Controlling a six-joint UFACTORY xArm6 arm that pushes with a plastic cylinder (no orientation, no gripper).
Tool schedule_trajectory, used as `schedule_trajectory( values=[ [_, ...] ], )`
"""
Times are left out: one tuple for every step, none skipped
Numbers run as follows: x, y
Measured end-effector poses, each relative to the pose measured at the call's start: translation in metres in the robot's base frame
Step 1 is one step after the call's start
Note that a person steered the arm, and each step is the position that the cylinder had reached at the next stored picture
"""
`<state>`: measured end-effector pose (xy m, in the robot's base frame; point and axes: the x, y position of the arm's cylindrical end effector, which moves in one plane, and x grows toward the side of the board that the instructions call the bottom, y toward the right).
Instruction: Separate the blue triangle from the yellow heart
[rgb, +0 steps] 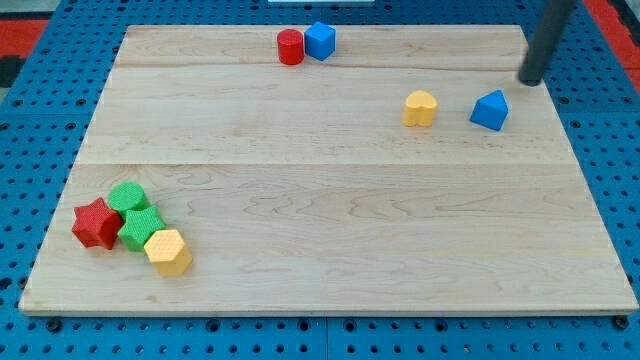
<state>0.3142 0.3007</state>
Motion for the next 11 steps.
schedule_trajectory(
  values=[
    [0.060,-0.002],
    [0.047,-0.086],
    [0.008,-0.165],
    [0.007,-0.222],
    [0.018,-0.204],
    [0.042,-0.213],
    [0.030,-0.252],
    [0.012,-0.278],
    [0.010,-0.276],
    [0.014,-0.230],
    [0.016,-0.155]
  ],
)
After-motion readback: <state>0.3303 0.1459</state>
